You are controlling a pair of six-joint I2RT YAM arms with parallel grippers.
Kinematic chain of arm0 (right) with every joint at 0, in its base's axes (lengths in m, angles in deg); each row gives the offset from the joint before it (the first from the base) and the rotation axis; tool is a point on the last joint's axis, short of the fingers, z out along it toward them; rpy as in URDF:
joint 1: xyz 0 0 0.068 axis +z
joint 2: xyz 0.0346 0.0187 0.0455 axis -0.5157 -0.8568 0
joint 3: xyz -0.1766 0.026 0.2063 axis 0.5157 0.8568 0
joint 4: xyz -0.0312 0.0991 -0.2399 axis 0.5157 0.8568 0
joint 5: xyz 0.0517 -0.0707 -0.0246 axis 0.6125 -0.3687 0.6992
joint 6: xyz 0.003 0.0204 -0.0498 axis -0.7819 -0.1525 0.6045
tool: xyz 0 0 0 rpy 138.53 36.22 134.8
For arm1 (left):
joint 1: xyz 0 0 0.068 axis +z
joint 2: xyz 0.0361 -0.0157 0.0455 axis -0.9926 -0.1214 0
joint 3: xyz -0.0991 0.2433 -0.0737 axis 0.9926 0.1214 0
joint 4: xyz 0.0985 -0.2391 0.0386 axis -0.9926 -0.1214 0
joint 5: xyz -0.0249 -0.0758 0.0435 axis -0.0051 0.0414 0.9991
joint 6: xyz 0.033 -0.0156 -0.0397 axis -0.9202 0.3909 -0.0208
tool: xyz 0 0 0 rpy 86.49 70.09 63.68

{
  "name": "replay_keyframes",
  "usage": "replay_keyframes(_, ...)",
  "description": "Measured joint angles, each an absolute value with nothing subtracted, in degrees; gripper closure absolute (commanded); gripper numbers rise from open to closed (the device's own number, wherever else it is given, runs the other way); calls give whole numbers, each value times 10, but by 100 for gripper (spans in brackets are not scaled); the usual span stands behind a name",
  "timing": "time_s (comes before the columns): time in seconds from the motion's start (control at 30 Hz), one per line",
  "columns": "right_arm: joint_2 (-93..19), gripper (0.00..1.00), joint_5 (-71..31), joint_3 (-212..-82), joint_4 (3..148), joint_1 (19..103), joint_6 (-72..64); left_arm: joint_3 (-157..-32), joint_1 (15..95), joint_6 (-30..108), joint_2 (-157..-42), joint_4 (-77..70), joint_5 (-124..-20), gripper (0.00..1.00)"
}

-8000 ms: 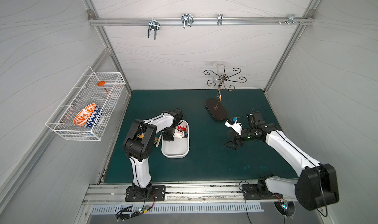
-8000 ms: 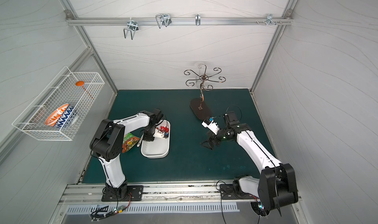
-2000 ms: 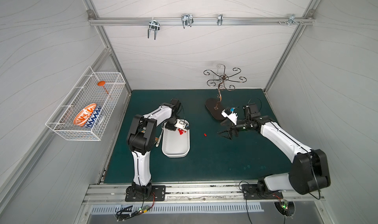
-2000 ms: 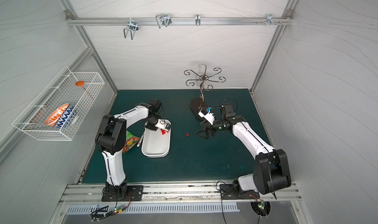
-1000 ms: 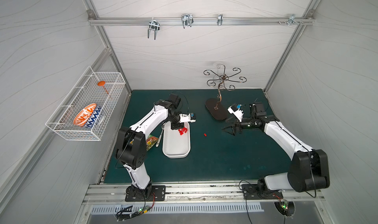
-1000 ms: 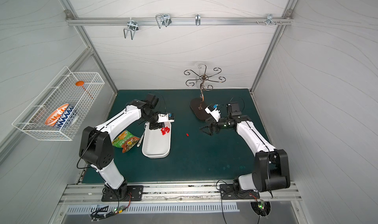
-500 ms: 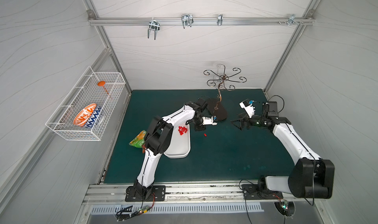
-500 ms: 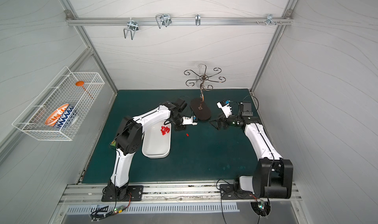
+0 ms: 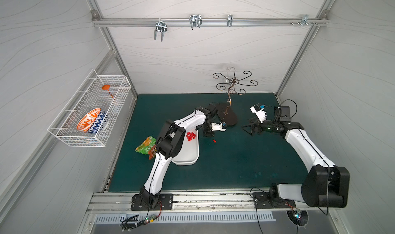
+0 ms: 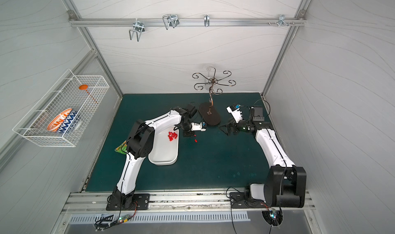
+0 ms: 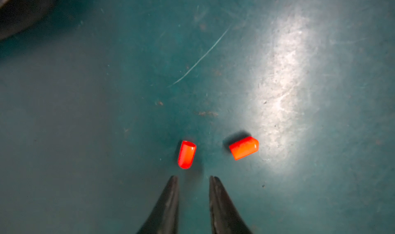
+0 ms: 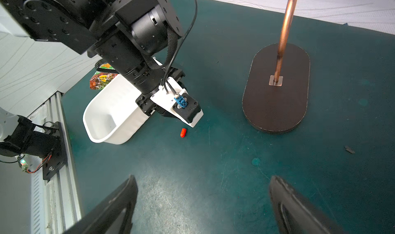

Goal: Take the screw protection sleeves out of the storage box
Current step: Place the screw protection sleeve at the center of the board.

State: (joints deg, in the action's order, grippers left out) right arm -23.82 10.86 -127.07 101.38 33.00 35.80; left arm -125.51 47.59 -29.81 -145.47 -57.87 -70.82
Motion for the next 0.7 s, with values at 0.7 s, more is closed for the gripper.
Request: replay_keyframes(0.7,-244,1,94,-1320,1061,443,401,-1094,518,-232,-1179,-601,-755,53)
